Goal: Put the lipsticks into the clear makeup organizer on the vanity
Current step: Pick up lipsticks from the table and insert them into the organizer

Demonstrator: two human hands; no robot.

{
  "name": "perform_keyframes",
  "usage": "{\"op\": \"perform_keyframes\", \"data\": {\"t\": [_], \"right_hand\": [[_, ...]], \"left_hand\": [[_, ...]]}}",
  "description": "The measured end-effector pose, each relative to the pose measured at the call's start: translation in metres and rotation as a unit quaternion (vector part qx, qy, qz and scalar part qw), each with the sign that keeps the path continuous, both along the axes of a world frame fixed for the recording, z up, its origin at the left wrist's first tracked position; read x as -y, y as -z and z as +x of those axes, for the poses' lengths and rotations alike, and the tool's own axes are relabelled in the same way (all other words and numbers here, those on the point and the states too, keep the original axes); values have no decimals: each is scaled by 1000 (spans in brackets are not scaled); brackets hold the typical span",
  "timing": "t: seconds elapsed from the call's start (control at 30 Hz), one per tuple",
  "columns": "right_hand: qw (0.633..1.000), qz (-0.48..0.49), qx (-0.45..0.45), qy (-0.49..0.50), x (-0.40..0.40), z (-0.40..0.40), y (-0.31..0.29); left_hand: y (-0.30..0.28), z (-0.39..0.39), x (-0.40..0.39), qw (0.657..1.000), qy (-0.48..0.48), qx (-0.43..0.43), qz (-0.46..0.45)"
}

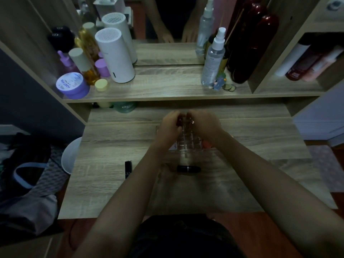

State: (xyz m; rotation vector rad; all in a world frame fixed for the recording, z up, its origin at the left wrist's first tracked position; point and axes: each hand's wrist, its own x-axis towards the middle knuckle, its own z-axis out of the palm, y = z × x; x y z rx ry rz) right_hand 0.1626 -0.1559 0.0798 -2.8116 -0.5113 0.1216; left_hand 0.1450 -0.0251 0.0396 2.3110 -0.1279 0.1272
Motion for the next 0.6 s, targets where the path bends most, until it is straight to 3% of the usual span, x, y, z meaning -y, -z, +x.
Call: {"op": "perform_keyframes", "data": {"t": [0.27, 0.47, 0.6], "right_hand": [[1000, 1, -16, 26, -1, 1, -2], [998, 54, -15, 30, 15, -4, -1], [990, 76, -33, 117, 74, -14, 7]], "left_hand": [[-3, -4, -1, 1000, 6, 18, -8], [-7, -11, -9, 1000, -15, 6, -9], [-2, -29, -40, 997, -70, 8, 11]]}}
